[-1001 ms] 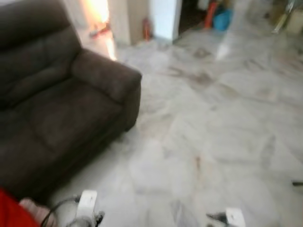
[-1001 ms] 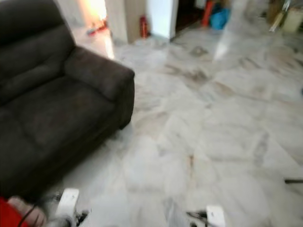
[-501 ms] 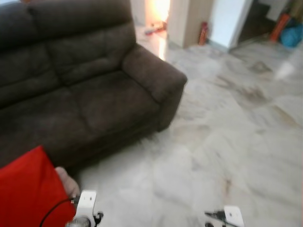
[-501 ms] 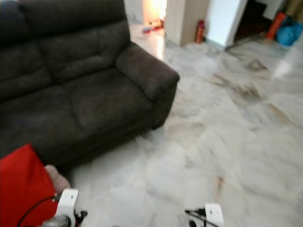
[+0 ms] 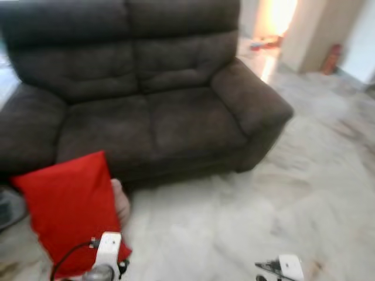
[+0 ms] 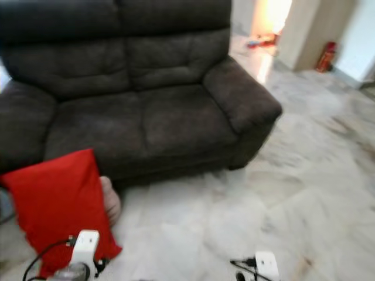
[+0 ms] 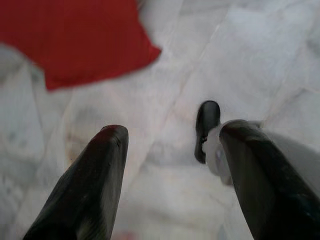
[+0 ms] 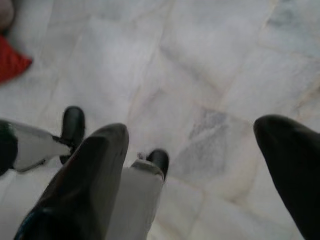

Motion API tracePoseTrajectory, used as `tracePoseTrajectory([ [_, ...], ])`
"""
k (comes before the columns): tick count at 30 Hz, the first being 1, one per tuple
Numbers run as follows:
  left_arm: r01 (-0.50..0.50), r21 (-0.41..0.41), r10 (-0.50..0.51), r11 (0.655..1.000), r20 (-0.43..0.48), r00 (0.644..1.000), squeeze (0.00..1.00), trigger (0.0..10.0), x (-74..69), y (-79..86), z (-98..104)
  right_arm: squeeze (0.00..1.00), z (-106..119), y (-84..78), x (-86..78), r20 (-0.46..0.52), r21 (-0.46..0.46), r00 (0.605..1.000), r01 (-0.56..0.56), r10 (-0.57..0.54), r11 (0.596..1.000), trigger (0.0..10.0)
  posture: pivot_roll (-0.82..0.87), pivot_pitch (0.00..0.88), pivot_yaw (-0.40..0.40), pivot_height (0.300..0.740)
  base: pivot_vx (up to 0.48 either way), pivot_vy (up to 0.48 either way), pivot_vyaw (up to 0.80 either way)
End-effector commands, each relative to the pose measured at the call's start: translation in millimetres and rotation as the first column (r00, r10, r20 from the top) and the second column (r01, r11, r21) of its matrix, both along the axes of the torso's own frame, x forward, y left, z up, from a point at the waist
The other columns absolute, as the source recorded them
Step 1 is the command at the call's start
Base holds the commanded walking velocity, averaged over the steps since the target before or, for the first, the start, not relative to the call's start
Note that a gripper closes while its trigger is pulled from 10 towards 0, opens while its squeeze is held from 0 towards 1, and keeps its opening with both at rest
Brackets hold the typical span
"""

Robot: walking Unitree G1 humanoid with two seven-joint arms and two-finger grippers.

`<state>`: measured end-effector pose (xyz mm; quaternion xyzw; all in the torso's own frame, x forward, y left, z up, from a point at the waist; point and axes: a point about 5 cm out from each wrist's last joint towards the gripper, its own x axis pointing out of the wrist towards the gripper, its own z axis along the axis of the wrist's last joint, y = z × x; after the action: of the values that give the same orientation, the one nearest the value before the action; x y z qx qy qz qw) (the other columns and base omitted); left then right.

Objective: Move the pillow to the sofa from floor

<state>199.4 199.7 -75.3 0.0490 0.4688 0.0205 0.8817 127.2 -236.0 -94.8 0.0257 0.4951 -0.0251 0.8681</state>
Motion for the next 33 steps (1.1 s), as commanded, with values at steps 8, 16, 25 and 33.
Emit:
tracePoseTrajectory([
  [8,-0.016,0.007,0.016,1.0,-0.006,1.0,0.0,10.0,-0.5,6.0,0.6,0.0,1.5,4.0,7.4,0.013,0.006,1.0,-0.017,0.017,1.0,10.0,0.15,0.044,-0.035,0.74,0.0,0.0,0.8],
  [16,-0.016,0.008,0.016,1.0,-0.007,1.0,0.0,10.0,-0.7,6.1,0.5,0.0,1.4,4.0,7.2,0.014,0.005,1.0,-0.018,0.018,1.0,10.0,0.15,0.047,-0.035,0.74,0.0,0.0,0.8],
  [25,-0.018,0.006,0.019,1.0,-0.007,1.0,0.0,10.0,-0.7,5.9,0.5,0.0,1.5,3.9,7.3,0.012,0.006,1.0,-0.022,0.022,1.0,10.0,0.15,0.051,-0.037,0.74,0.0,0.0,0.8],
  [33,-0.019,0.005,0.019,1.0,-0.007,1.0,0.0,10.0,-0.8,5.8,0.4,0.0,1.5,3.7,7.3,0.012,0.005,1.0,-0.025,0.025,1.0,10.0,0.15,0.054,-0.039,0.74,0.0,0.0,0.8],
])
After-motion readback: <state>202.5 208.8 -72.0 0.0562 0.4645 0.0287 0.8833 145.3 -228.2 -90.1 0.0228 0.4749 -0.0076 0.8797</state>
